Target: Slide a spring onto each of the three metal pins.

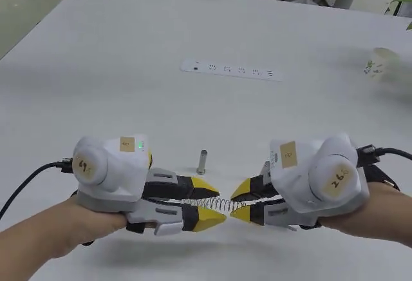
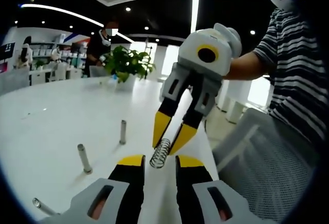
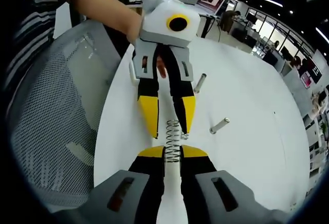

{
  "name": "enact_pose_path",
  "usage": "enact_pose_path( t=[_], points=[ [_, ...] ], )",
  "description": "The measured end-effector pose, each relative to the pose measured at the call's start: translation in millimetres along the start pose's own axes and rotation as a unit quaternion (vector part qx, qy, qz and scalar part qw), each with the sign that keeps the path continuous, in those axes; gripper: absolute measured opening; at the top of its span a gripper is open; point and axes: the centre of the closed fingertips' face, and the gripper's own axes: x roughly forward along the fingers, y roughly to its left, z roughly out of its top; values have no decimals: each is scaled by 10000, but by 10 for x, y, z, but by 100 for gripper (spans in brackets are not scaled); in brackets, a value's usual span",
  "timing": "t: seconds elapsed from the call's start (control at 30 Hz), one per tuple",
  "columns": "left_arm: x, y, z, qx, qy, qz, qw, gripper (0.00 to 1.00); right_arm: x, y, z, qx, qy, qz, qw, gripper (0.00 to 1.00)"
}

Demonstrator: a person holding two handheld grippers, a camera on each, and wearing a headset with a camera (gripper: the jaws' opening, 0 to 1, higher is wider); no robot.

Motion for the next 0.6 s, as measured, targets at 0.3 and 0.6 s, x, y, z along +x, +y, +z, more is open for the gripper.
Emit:
enact_pose_path(
  t=[0.3, 0.6],
  points=[
    [32, -34, 13, -112, -90, -39, 9999, 10, -8, 33, 42, -66, -56, 36, 10000, 7],
    [44, -29, 6, -58, -132, -36, 9999, 5, -28, 35, 47, -77, -70, 40, 9999, 7]
  ],
)
